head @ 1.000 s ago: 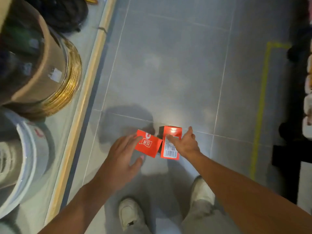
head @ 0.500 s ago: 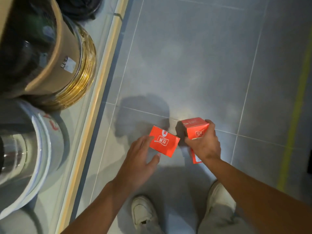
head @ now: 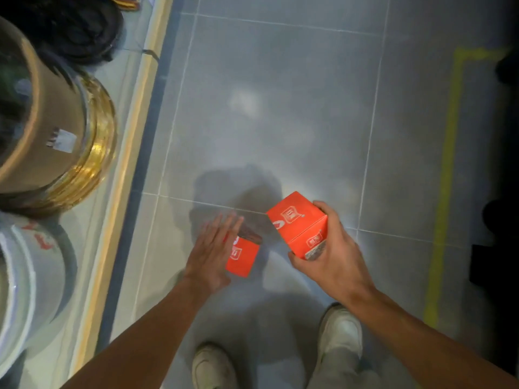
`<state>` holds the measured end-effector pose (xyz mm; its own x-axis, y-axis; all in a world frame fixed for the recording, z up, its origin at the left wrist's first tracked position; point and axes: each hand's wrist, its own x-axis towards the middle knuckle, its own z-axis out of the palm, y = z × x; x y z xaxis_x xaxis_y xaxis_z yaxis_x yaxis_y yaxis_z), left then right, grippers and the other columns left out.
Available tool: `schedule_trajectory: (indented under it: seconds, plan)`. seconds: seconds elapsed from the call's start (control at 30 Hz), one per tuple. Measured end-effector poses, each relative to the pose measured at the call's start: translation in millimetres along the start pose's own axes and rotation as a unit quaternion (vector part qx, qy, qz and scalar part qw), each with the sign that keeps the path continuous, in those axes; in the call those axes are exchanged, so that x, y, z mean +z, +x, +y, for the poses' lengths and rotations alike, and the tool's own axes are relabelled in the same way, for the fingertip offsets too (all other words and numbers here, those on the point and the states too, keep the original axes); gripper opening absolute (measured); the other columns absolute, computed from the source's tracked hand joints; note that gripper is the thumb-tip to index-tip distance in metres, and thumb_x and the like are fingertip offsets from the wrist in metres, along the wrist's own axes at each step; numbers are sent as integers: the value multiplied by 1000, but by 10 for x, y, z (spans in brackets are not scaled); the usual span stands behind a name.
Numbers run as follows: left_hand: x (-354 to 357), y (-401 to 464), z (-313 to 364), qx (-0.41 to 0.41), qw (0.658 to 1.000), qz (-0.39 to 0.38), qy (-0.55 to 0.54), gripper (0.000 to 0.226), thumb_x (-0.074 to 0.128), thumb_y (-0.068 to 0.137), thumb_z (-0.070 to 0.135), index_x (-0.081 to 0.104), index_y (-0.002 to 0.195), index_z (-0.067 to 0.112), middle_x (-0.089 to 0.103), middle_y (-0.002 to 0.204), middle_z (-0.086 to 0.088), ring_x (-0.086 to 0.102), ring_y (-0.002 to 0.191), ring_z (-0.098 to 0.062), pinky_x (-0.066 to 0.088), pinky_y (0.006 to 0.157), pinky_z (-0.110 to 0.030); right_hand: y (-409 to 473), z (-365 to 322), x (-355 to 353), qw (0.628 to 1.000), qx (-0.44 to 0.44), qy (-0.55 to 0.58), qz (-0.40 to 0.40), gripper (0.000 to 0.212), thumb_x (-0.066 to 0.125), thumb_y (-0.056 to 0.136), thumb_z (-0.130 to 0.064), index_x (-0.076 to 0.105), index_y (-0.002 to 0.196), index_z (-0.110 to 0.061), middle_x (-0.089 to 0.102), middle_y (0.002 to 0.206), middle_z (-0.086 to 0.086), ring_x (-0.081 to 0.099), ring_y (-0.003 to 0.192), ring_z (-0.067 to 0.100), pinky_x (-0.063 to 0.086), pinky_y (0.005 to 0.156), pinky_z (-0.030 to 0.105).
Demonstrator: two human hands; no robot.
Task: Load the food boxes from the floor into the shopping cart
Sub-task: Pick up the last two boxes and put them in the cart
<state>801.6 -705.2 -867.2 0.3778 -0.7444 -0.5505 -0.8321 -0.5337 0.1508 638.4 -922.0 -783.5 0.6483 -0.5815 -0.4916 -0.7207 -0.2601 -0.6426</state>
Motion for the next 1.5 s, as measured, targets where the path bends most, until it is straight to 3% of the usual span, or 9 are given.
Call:
schedule_trajectory:
  seconds: [0.1,0.2,0.33,0.53,0.7,0.9,1.07,1.3,1.5]
  plan:
    - [192,116,110,5,996,1,92,132,90,35,22,37,155,8,38,158,-17,35,146,-41,21,120,-56,11,153,92,1000,-3,20,-4,102,88,61,-46,27,143,-50,59,127,-21,64,106,11,54,88,34]
    - [247,153,133,12,994,53,93,101,87,27,10,65,126,8,65,121,-14,60,111,-39,34,111,-53,-51,181,84,1000,-3,20,-3,103,88,60,-47,28,143,-49,59,127,-21,64,104,9,54,87,32]
    - [-109,-85,79,10,997,80,-6,77,86,30,15,63,104,15,64,100,-6,61,93,-32,41,90,-37,-217,28,-157,1000,-19,20,4,101,88,62,-46,29,143,-49,58,128,-22,61,104,6,50,85,24]
    - [-1470,-947,261,-52,984,108,-130,86,91,47,18,56,124,6,62,122,-12,60,114,-34,37,102,-33,-730,-910,-953,999,-33,12,18,99,88,61,-40,32,141,-46,62,126,-21,64,106,11,48,84,27]
    - [-3069,-1869,446,-110,965,100,-214,91,95,52,40,52,128,12,62,122,-9,60,110,-31,48,90,-40,-1448,-2021,-1836,997,-71,11,12,98,88,64,-40,32,144,-43,62,129,-15,62,110,12,45,86,24]
    - [-4688,-3131,672,-116,942,184,-256,101,89,53,62,51,135,15,62,123,-7,61,110,-29,51,89,-41,-2415,-3269,-2815,991,-126,16,35,98,88,64,-40,30,142,-48,64,126,-11,64,108,17,52,92,35]
    - [-5747,-4109,789,-89,915,261,-294,101,75,48,74,56,134,23,64,121,4,61,110,-18,50,91,-37,-3202,-4067,-3469,979,-174,44,94,99,90,65,-37,30,143,-47,61,130,-19,62,113,9,50,95,32]
    - [-6433,-5007,801,-86,887,355,-282,103,94,50,58,50,138,29,61,126,7,59,112,-17,51,90,-40,-3991,-4706,-3898,959,-239,51,145,109,89,61,-39,25,148,-45,61,131,-13,65,111,12,53,94,37]
    - [-6601,-5508,894,-113,862,403,-287,102,96,51,50,47,139,32,60,124,9,59,108,-17,51,88,-40,-4286,-4936,-4048,941,-306,57,135,93,87,60,-40,36,138,-47,62,121,-23,66,99,6,58,83,41]
